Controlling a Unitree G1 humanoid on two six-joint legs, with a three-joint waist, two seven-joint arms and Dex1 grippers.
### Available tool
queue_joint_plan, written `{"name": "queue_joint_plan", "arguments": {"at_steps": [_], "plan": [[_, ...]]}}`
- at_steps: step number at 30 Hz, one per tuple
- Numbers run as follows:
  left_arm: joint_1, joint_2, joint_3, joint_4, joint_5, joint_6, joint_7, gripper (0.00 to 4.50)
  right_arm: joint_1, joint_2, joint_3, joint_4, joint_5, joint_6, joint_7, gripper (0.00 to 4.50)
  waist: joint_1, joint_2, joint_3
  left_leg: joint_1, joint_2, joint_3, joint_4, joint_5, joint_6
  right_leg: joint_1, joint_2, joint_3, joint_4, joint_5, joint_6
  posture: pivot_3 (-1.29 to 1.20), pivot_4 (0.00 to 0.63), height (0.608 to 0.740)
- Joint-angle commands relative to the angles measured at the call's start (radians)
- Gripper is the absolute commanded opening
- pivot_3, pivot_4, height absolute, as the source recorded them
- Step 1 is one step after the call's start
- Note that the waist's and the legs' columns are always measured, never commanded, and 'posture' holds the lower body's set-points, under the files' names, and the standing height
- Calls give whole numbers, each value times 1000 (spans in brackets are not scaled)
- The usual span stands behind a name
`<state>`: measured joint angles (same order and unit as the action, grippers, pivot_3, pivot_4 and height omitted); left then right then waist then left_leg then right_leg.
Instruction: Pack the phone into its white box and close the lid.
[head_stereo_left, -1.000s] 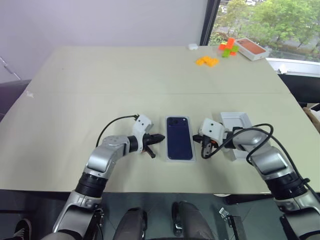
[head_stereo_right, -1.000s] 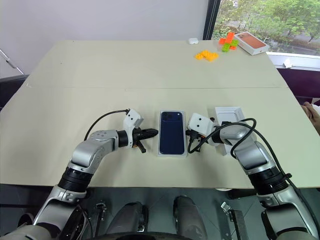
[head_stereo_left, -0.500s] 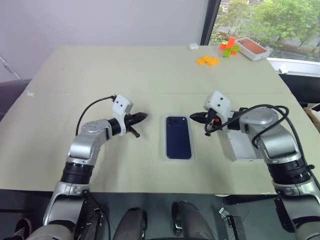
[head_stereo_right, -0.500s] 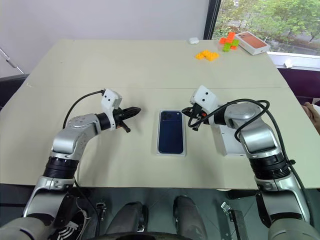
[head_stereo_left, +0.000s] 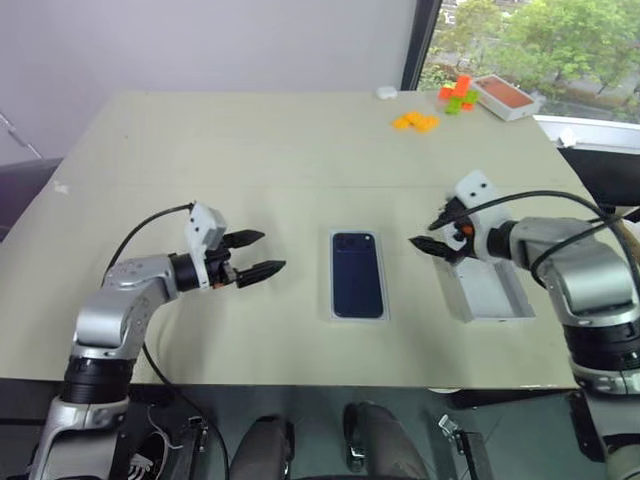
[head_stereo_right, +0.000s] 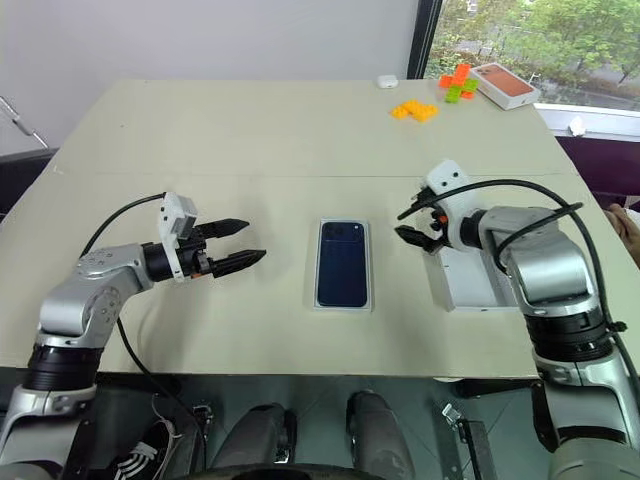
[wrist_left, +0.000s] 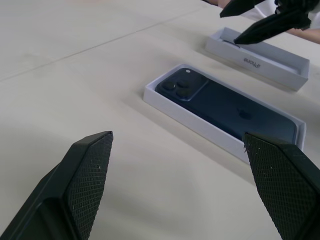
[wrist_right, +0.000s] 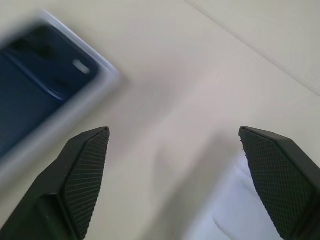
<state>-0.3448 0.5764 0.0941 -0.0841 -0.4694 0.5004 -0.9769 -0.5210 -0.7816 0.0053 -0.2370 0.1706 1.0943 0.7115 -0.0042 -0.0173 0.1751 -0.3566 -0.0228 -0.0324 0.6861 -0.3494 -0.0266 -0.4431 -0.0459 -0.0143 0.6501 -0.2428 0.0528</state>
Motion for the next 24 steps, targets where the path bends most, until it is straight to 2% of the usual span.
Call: {"name": "queue_joint_plan", "arguments": {"at_steps": [1, 5, 18, 21, 24], "plan": [[-2, 5, 32, -31, -11, -65, 2, 4480, 21, -24, -47, -57, 17, 74, -30, 4450, -2, 0, 0, 0, 0, 0, 0, 0, 0, 0, 0, 0, 0, 0, 0, 0, 150, 740], [11, 3, 40, -22, -14, -99, 2, 4480, 33, 31, -94, -81, 68, 214, -68, 4450, -10, 0, 0, 1, 0, 1, 0, 0, 1, 0, 0, 0, 0, 0, 0, 0, 150, 740], [19, 0, 32, -43, -22, -99, 25, 4480, 68, 74, -103, -89, 109, 293, -159, 4450, -8, 0, 0, 1, 0, 1, 0, 0, 2, 0, 1, 0, 1, 0, 0, 0, 150, 740], [26, -4, 30, -53, -21, -98, 36, 4500, 79, 74, -110, -80, 107, 289, -184, 3173, -7, 0, 0, 1, 0, 1, 0, 0, 2, 0, 1, 0, 1, 0, 0, 0, 150, 740], [26, -11, 26, -59, -20, -96, 44, 4500, 86, 70, -108, -81, 119, 289, -191, 1581, -6, 0, 0, 1, 0, 1, 0, 0, 2, 0, 1, 0, 1, 0, 0, 0, 150, 740]]}}
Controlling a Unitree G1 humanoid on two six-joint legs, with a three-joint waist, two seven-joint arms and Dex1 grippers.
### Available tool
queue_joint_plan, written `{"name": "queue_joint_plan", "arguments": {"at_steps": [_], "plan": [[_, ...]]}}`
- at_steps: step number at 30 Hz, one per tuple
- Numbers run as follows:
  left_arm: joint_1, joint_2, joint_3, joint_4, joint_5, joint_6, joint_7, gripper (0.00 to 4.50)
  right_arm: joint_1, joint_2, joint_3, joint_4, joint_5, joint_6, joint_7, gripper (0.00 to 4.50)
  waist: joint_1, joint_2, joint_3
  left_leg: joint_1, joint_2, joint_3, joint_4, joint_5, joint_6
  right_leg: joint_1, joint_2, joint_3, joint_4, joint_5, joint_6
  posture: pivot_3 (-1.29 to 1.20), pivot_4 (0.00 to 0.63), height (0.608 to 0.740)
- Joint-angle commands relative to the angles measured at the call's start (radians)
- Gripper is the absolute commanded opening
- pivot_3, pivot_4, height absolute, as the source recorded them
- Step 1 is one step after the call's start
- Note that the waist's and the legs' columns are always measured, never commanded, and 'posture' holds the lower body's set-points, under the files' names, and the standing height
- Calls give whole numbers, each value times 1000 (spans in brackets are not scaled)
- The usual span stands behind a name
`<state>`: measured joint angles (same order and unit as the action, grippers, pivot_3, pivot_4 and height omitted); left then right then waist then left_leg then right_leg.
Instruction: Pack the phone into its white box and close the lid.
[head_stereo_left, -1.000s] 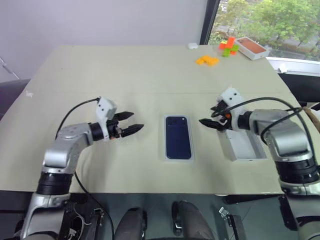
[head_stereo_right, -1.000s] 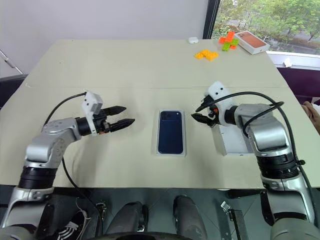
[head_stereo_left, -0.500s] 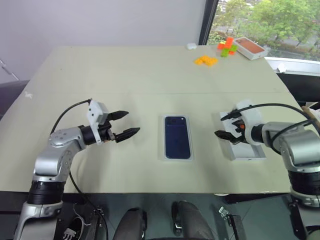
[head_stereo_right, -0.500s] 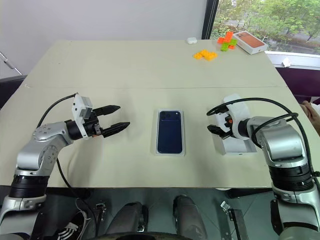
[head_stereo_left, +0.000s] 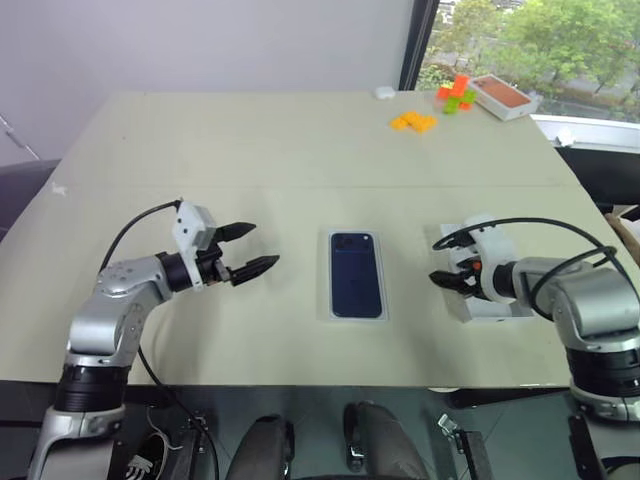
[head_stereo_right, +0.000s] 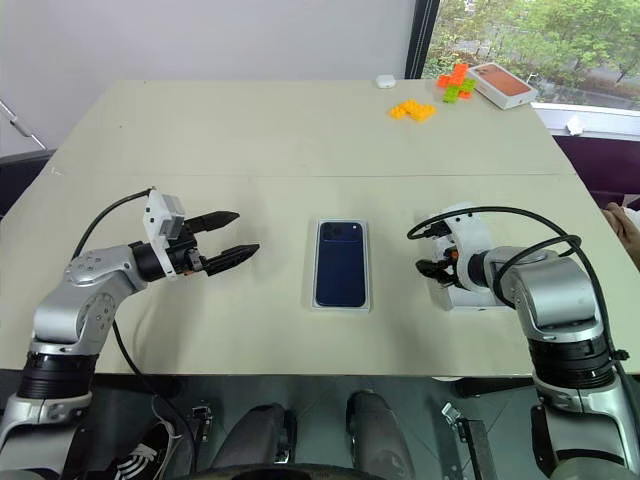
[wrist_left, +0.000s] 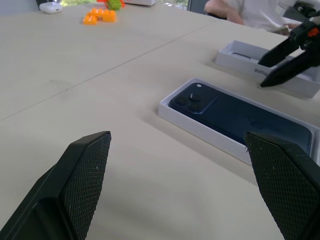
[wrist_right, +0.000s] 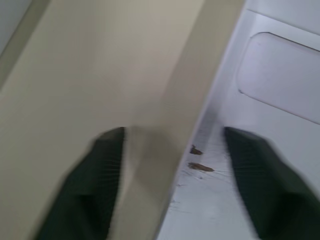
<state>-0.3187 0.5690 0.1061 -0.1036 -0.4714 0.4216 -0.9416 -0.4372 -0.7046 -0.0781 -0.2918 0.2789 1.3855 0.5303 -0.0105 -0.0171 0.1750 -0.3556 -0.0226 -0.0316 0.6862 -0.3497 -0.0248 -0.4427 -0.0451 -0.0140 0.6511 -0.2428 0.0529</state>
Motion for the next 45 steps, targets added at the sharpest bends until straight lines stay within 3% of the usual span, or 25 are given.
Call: {"name": "queue_joint_plan", "arguments": {"at_steps": [1, 3, 4, 9, 17, 21, 31, 40, 45], "plan": [[-2, -5, 12, -39, -17, -18, 11, 4500, 2, -9, -19, -29, 15, -6, -9, 1124, 0, 0, 0, 0, 0, 0, 0, 0, 0, 0, 0, 0, 0, 0, 0, 0, 150, 740], [-4, -8, 9, -38, -15, -18, 14, 4500, -2, -10, -16, -29, 20, -8, -12, 70, -2, 0, 0, 0, 0, 0, 0, 0, 0, 0, 0, 0, 0, 0, 0, 0, 150, 740], [-6, -8, 8, -37, -15, -17, 14, 4500, -6, -6, -18, -24, 22, -6, -17, 21, -3, 0, 0, 0, 0, 0, 0, 0, 0, 0, 0, 0, 0, 0, 0, 0, 150, 740], [-16, -6, 11, -29, -20, -8, 14, 4500, -27, 13, -22, -21, 35, -2, -35, 21, -2, 0, 0, 0, 0, 0, 0, 0, 0, 0, 0, 0, 0, 0, 0, 0, 150, 740], [-30, 0, 19, -3, -11, -14, 24, 4500, -329, 278, -231, 28, 217, -5, -27, 21, -3, 1, 0, 1, 1, 0, 0, 0, 0, -1, 2, 1, 4, 1, -1, 0, 150, 740], [-45, 7, 41, 5, -25, -5, 34, 4500, -444, 442, -384, 87, 342, 89, -46, 21, 0, 0, 0, 0, 0, 0, 0, 0, 0, -1, 0, 0, 2, 1, -1, 0, 150, 740], [-34, 14, 73, -16, -54, 17, 60, 4500, -429, 746, -559, 144, 457, 219, -172, 21, -6, 1, 0, -2, 1, 0, -1, 0, 0, -3, 0, 0, 0, 1, -1, 0, 150, 740], [-20, 11, 81, -42, -72, 37, 86, 4500, -402, 895, -666, 211, 693, 229, -429, 21, -7, 1, 0, -1, 1, 0, -1, 0, 0, -3, 0, 1, 2, 1, -1, 0, 150, 740], [-21, 7, 75, -46, -76, 40, 95, 4500, -350, 917, -647, 239, 823, 229, -564, 21, -9, 2, 0, -1, 1, 0, -1, 0, 0, -3, 0, 1, 2, 1, -1, 0, 150, 740]]}}
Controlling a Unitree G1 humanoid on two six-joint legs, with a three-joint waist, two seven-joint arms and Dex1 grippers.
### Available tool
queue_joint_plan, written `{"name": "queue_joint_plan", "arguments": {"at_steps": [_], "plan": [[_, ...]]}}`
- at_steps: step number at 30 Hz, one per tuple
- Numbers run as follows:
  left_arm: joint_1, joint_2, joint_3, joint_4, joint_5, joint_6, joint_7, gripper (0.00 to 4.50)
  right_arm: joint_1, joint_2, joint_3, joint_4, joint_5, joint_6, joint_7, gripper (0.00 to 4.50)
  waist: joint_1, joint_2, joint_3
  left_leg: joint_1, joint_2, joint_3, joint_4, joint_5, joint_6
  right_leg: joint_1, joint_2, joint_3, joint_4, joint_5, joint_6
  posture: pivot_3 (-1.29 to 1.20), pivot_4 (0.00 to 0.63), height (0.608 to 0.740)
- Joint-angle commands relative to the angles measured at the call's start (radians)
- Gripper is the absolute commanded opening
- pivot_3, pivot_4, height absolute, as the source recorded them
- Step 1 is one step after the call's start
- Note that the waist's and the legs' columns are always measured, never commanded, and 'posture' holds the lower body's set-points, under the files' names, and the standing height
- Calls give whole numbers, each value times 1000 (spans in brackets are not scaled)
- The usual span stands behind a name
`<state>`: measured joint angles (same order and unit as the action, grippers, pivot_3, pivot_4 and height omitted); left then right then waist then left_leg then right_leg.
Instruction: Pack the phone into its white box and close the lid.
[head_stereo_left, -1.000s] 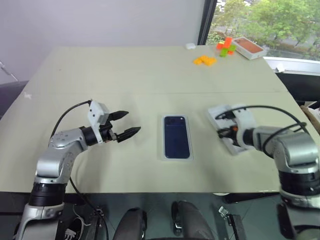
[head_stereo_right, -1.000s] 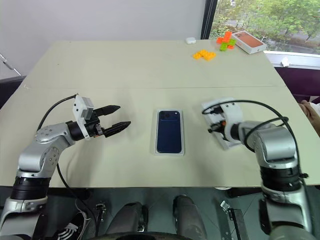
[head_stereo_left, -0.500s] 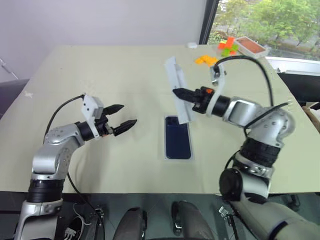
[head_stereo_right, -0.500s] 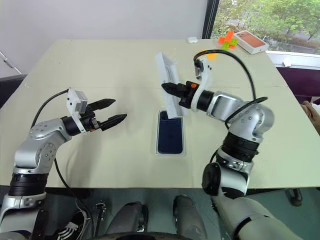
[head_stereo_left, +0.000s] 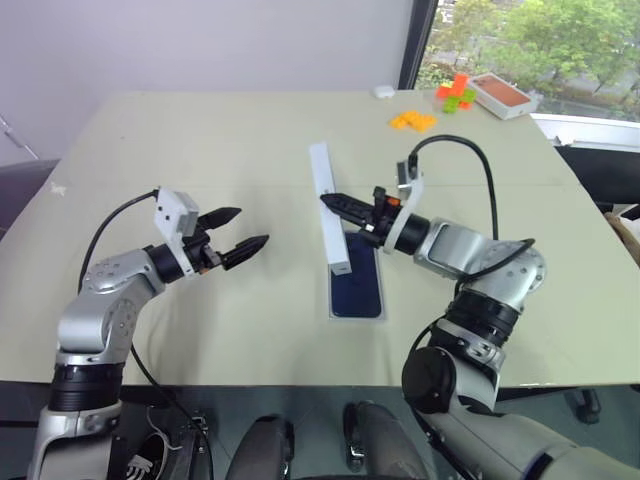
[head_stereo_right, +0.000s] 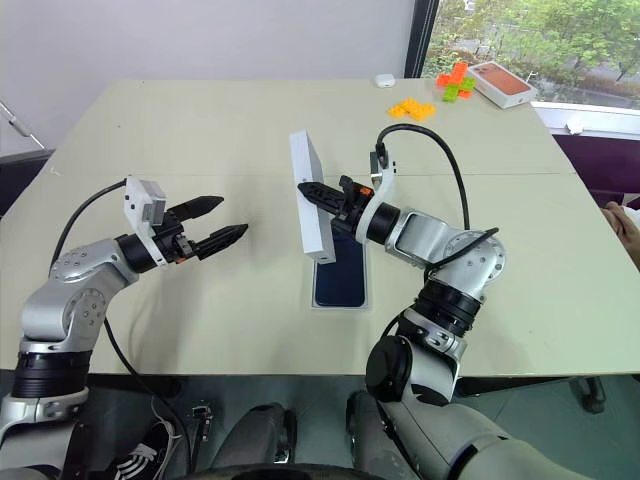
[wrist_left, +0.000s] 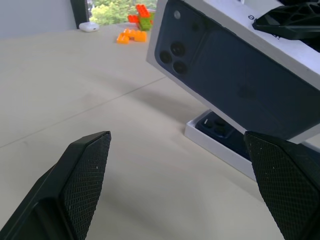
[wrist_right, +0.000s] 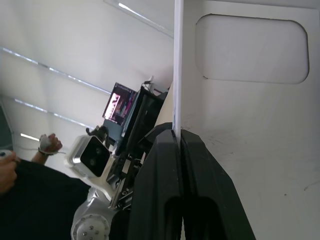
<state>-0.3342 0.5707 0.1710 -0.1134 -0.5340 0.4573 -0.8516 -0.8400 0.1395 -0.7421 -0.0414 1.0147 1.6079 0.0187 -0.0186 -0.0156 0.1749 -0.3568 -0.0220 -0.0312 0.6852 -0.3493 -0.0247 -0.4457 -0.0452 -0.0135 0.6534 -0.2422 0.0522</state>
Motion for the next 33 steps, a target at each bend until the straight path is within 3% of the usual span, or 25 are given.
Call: {"name": "queue_joint_plan", "arguments": {"at_steps": [1, 12, 15, 24, 30, 33], "plan": [[-4, 6, 7, -36, -11, 1, 6, 4500, 65, 66, 36, -14, 102, 6, -65, 21, -2, 0, 0, 0, 0, 0, 0, 0, 0, 0, 0, 0, 0, 0, 0, 0, 150, 740], [1, -1, -1, -37, -10, 2, 6, 4500, 93, 72, 30, 12, 257, -24, -240, 21, -1, 0, 0, 0, 0, 1, 0, 0, 0, 0, 0, 0, 0, 0, 0, 0, 150, 740], [2, -3, -5, -27, -3, -8, 0, 4500, 95, 78, 49, 29, 360, -68, -310, 21, -2, 0, 0, 0, 0, 1, 0, 0, 0, 0, 0, 0, 0, 0, 0, 0, 150, 740], [5, -8, -12, -22, 3, -19, -1, 4500, 223, 9, 300, 51, 800, -347, -644, 21, -3, 0, 0, 0, 1, 1, -1, 0, 0, 0, 0, 0, -1, 0, 0, 0, 150, 740], [15, -8, -17, -29, 1, -23, 2, 4500, 280, -76, 454, 15, 939, -494, -696, 21, -3, 0, 0, 0, 1, 1, -1, 0, 1, 0, 0, 0, -2, 0, 0, 0, 150, 740], [17, -12, -21, -32, 3, -26, 5, 4500, 285, -111, 511, 0, 924, -533, -657, 21, -3, 0, 0, 0, 1, 1, -1, 0, 1, 0, 1, 0, -2, 0, 0, 0, 150, 740]]}}
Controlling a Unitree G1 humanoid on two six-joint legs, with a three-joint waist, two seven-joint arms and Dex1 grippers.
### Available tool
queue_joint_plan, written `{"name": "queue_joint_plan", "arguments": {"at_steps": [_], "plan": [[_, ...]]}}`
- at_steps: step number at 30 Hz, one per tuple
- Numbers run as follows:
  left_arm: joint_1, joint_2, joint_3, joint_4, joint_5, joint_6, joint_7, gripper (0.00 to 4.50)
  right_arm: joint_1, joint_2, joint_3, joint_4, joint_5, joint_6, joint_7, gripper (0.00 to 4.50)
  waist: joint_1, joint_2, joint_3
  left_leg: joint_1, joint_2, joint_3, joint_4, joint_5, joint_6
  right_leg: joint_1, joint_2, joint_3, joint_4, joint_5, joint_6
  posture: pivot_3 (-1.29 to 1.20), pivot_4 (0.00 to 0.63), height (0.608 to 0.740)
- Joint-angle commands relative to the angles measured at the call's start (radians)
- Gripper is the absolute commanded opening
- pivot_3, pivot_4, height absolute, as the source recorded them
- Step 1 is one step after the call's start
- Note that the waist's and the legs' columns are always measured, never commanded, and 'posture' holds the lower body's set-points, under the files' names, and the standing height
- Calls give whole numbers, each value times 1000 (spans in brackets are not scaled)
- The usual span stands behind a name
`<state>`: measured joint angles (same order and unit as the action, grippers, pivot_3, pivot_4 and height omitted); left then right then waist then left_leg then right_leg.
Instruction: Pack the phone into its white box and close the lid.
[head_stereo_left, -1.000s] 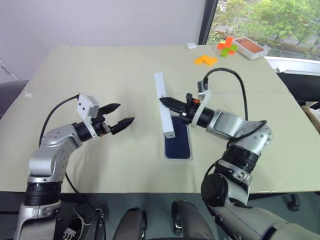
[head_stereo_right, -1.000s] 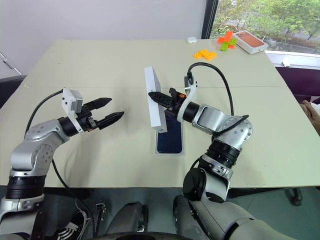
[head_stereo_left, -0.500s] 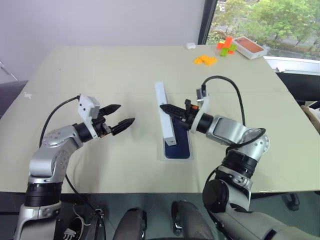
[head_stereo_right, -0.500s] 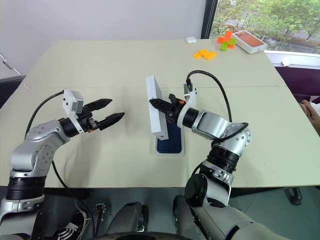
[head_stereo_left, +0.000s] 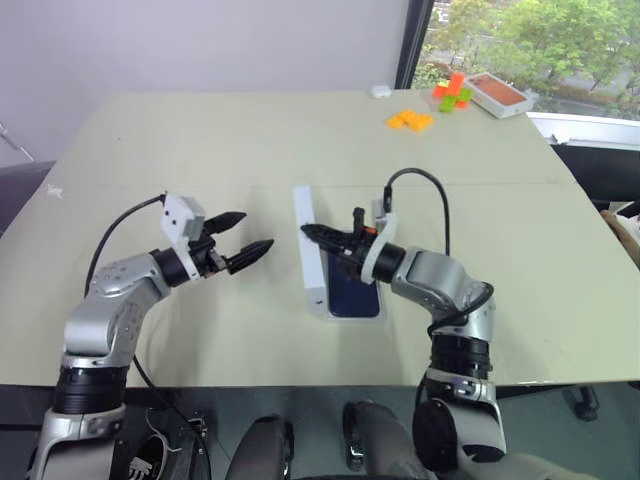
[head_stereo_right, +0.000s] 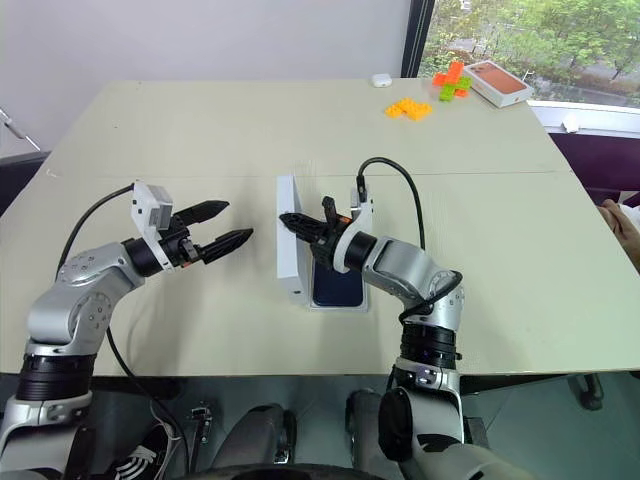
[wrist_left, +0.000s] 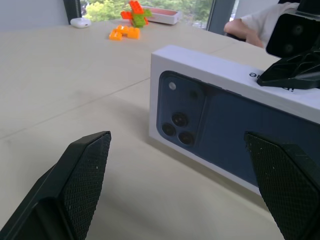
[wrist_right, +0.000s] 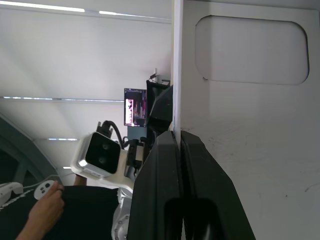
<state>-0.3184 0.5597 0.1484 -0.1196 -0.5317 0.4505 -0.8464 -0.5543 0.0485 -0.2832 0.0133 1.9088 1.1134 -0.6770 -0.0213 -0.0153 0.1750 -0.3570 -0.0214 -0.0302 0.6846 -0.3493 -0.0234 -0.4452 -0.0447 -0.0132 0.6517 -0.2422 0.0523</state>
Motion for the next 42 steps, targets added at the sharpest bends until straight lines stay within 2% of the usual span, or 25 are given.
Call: {"name": "queue_joint_plan", "arguments": {"at_steps": [1, 8, 15, 18, 26, 32, 33, 34, 36, 42], "plan": [[5, -3, -1, -29, 2, -22, 1, 4500, 10, -32, 68, -54, 19, -53, 41, 21, 0, 0, 0, 0, 0, 0, 0, 0, 0, 0, 0, 0, 0, 0, 0, 0, 150, 740], [37, -14, -21, -61, 3, -25, 8, 4500, 57, -60, 146, -79, -16, -170, 19, 21, 1, 0, 0, -1, 1, 0, 0, -1, 1, 0, 0, 0, -2, 0, 0, 0, 150, 740], [34, -34, -37, -69, -13, 6, 13, 4500, 74, -84, 168, -80, -69, -237, 45, 21, 5, 0, 0, 0, 1, 0, 0, -1, 1, 1, 0, 0, -2, 0, 0, 0, 150, 740], [35, -49, -49, -65, -34, 34, 12, 3721, 98, -102, 173, -91, -67, -243, 50, 0, 5, 0, 0, 0, 1, 0, 0, -1, 1, 1, 0, 0, -3, 0, 0, 0, 150, 740], [-11, -129, -103, -10, 26, -3, 64, 45, 118, -125, 184, -113, -47, -271, 49, 0, 8, 0, 0, 1, 0, 0, 0, -1, 2, 2, 0, 0, -2, 0, 0, 0, 150, 740], [-75, -195, -135, 67, 78, -53, 101, 45, 134, -156, 194, -124, -53, -267, 66, 0, 10, 0, 0, 0, 0, 0, 0, -1, 2, 2, 0, 0, -3, 0, 0, 0, 150, 740], [-79, -201, -139, 70, 82, -56, 101, 0, 138, -153, 194, -127, -39, -273, 69, 456, 9, 0, 0, 0, 0, 0, 0, -1, 2, 2, 0, 0, -3, 0, 0, 0, 150, 740], [-81, -207, -143, 71, 86, -60, 101, 0, 139, -153, 196, -129, -30, -276, 71, 595, 8, 0, 0, 0, 0, 0, 0, -1, 2, 2, 0, 0, -3, 0, 0, 0, 150, 740], [-83, -221, -154, 70, 90, -62, 101, 0, 140, -162, 204, -136, -33, -274, 75, 1304, 8, 0, 0, 0, 0, 0, 0, -1, 2, 2, 0, 0, -3, 0, 0, 0, 150, 740], [-83, -246, -170, 71, 95, -61, 103, 0, 124, -236, 218, -138, -111, -236, 148, 4464, 7, 0, 0, 0, 0, 0, 0, -1, 3, 2, 0, 0, -3, 0, 0, 0, 150, 740]]}}
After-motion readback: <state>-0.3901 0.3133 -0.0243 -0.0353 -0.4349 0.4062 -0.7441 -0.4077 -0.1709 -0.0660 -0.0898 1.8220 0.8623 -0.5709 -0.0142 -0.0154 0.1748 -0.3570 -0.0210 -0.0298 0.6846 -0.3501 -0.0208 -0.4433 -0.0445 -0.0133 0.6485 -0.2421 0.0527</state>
